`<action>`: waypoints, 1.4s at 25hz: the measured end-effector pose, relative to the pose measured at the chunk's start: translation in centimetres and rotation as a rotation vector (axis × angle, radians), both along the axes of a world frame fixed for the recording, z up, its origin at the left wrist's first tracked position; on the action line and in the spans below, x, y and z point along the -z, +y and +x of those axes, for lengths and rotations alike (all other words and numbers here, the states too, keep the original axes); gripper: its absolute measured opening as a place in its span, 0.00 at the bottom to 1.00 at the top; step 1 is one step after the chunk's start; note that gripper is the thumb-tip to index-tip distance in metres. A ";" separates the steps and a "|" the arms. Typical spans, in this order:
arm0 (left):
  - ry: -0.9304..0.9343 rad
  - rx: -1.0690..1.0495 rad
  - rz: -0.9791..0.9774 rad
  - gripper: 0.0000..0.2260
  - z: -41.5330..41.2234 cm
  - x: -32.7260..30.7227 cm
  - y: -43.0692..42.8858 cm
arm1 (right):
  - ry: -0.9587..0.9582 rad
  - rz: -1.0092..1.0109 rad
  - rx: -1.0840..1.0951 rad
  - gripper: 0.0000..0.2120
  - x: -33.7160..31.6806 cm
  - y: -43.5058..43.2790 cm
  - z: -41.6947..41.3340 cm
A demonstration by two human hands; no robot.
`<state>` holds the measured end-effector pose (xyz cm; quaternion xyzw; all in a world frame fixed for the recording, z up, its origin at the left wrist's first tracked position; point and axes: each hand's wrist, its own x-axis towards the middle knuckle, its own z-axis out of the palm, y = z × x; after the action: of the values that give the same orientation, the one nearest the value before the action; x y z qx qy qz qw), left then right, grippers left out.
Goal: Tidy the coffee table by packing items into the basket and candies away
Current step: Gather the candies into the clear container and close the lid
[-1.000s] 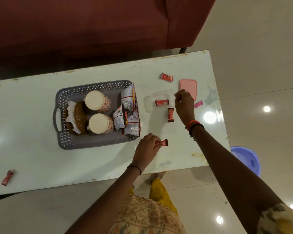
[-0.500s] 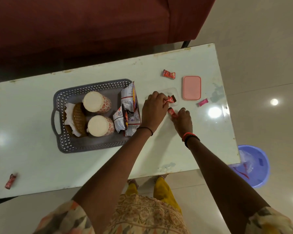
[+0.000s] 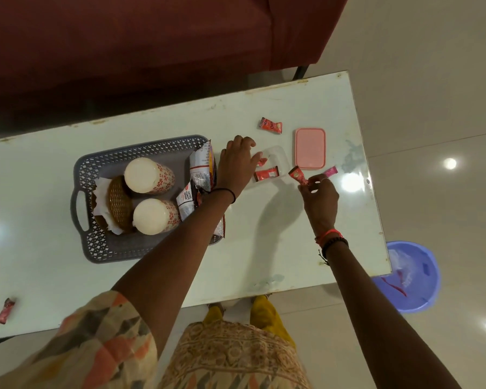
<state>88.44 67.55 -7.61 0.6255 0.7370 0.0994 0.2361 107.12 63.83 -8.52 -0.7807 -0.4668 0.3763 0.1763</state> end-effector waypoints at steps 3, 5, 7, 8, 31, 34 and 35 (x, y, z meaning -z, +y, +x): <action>0.043 -0.009 0.020 0.14 -1.1 0.2 1.2 | -0.048 0.127 -0.140 0.10 -1.5 1.8 -1.0; 0.070 0.008 0.029 0.14 -1.4 0.4 2.2 | -0.072 0.153 -0.329 0.14 -2.1 3.3 -2.1; 0.105 0.025 0.037 0.14 -1.7 0.6 3.3 | -0.129 0.144 -0.534 0.18 -2.3 4.4 -2.6; 0.127 0.033 0.043 0.15 -1.9 0.7 3.8 | -0.154 0.145 -0.585 0.19 -2.2 4.7 -2.3; 0.305 0.374 -0.031 0.11 1.2 4.3 10.3 | -0.307 0.008 -0.501 0.06 3.3 4.8 7.2; 0.112 0.113 -0.022 0.11 1.1 2.5 8.6 | -0.192 -0.037 -0.293 0.05 3.0 5.1 7.1; 0.060 0.044 -0.015 0.10 1.0 1.7 7.5 | -0.155 -0.030 -0.223 0.05 2.7 5.3 6.9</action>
<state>89.44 75.09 -9.36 0.6425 0.7304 0.0698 0.2209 113.98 69.16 -11.27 -0.7534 -0.5571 0.3389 0.0849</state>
